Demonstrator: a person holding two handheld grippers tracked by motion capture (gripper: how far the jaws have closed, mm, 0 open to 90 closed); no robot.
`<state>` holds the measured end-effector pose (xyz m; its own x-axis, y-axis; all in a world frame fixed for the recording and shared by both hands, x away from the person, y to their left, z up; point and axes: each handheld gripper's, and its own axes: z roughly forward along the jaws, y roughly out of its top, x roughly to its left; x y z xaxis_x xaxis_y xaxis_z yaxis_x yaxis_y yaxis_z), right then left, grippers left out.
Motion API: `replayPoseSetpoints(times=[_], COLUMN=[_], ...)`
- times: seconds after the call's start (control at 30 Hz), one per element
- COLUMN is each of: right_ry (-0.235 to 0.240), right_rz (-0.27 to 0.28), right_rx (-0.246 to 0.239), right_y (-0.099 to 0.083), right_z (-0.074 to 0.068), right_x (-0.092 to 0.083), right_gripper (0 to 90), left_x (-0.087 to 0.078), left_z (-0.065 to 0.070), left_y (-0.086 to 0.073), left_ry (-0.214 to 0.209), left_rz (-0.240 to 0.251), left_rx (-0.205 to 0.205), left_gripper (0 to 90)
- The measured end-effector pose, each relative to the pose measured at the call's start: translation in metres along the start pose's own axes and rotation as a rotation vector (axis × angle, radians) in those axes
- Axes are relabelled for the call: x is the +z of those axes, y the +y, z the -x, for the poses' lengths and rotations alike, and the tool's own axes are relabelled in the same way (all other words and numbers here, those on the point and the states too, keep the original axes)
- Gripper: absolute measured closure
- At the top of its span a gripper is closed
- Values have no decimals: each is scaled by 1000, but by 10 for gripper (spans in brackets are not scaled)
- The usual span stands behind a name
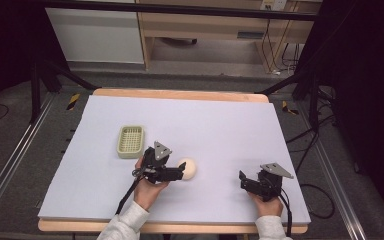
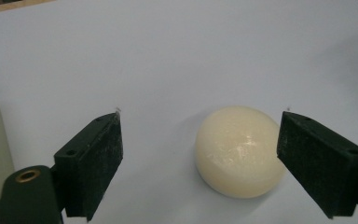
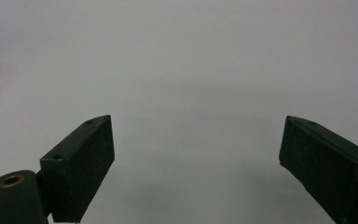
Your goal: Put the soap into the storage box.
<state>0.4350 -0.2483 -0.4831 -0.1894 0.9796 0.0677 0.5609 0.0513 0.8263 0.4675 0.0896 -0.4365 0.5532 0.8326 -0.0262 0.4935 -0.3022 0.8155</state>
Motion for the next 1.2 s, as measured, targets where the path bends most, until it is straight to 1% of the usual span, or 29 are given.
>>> replayPoseSetpoints(times=[0.17,0.2,0.33,0.43,0.47,0.5,0.53,0.77,1.0,1.17,1.2], right_ry=[-1,-1,0,-1,0,-1,-1,1,2,2,1], right_rz=[1,2,0,0,-1,-2,-1,-4,-5,-8,-8], right_rx=[-2,-2,-2,-1,-2,-2,-3,-4,-4,-6,-6], right_y=[0,0,0,0,0,0,0,0,0,0,0], right_z=[0,0,0,0,0,0,0,0,0,0,0], right_x=[0,0,0,0,0,0,0,0,0,1,1], right_gripper=[106,106,106,106,106,106,106,106,106,106,106], left_x=[4,5,9,11,12,12,14,18,22,26,26], left_z=[3,3,6,9,10,10,11,12,15,18,18], left_y=[-1,-1,-2,-3,-3,-3,-3,-4,-6,-6,-7], left_ry=[-2,-5,-17,-15,-18,-21,-26,-31,-39,-45,-46], left_rz=[-10,-6,-15,-21,-19,-24,-17,-28,-43,-50,-59], left_rx=[7,3,9,21,19,27,21,10,20,21,24], left_gripper=[139,139,139,145,145,145,145,130,116,111,110])
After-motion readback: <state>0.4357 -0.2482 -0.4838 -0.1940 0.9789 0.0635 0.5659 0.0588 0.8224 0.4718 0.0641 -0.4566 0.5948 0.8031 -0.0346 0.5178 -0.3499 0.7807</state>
